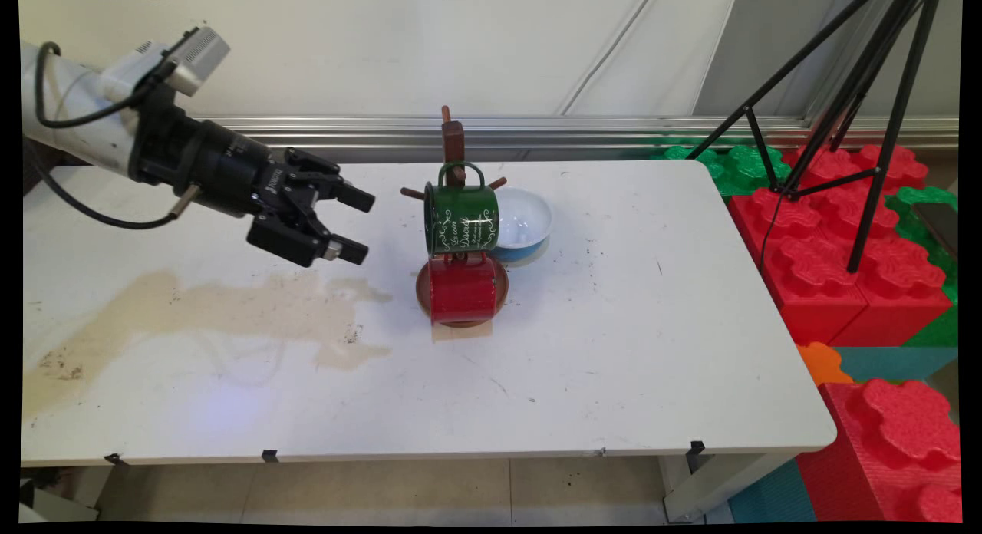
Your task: Pick up the green mug from the rack, then place the picked object on the table
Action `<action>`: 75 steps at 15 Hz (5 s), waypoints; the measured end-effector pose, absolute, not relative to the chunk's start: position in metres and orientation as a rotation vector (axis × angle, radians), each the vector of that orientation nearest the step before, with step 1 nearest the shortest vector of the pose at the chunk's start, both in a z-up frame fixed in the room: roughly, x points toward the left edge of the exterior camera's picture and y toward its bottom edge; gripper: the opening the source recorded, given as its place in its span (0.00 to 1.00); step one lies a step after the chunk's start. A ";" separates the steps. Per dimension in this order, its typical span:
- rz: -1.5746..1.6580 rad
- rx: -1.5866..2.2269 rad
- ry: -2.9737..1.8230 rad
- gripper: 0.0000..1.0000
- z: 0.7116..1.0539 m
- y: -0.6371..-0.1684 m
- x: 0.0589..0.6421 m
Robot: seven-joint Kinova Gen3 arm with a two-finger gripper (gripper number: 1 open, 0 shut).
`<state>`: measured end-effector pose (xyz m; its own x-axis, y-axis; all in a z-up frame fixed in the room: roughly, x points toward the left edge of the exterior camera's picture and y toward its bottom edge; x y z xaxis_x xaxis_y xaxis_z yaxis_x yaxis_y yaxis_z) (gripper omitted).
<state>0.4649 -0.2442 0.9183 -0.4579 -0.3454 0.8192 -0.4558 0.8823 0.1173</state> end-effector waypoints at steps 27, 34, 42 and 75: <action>0.188 0.641 -1.966 1.00 0.870 -0.263 0.403; 0.193 0.648 -1.952 1.00 0.866 -0.264 0.397; 0.207 0.656 -1.937 0.00 0.865 -0.266 0.394; 0.125 0.621 -1.904 0.00 0.896 -0.248 0.380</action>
